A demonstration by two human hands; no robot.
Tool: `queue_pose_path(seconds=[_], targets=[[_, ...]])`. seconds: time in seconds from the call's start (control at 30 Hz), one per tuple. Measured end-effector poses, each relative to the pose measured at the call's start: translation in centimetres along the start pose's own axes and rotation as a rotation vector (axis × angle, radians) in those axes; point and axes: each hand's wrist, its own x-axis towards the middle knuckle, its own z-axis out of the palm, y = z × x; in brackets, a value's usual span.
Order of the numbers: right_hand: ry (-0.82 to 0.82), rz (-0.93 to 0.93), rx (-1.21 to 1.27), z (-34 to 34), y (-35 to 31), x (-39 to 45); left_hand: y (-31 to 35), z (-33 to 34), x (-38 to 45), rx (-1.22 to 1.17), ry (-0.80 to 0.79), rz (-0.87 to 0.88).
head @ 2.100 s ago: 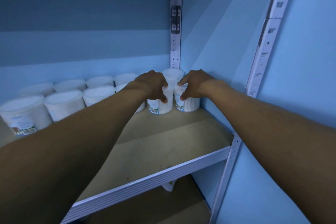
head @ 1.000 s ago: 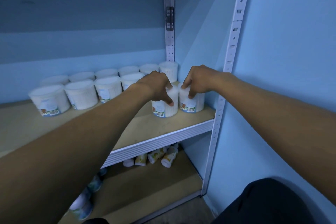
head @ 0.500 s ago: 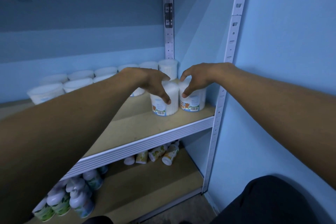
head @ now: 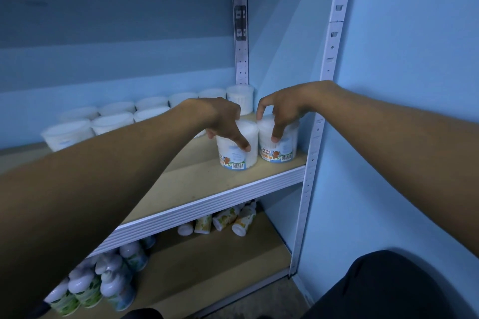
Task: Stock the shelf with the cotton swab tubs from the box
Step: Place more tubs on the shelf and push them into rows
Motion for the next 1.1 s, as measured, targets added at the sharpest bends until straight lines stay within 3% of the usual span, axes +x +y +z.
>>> queue_pose_path(seconds=[0.47,0.77,0.97,1.1], targets=[[-0.032,0.043,-0.045,-0.3,-0.3,-0.2,-0.7,-1.5,1.8,-0.115,-0.115,0.018],[-0.071,0.024,0.018,-0.4,0.0,-0.1,0.2,-1.1,1.1,-0.193,-0.096,0.007],[-0.132,0.008,0.022,-0.5,0.1,-0.6,1.4,-1.0,0.4,-0.101,-0.100,-0.071],[-0.113,0.019,0.054,-0.5,-0.2,-0.5,1.3,-1.4,-0.1,-0.204,-0.105,-0.028]])
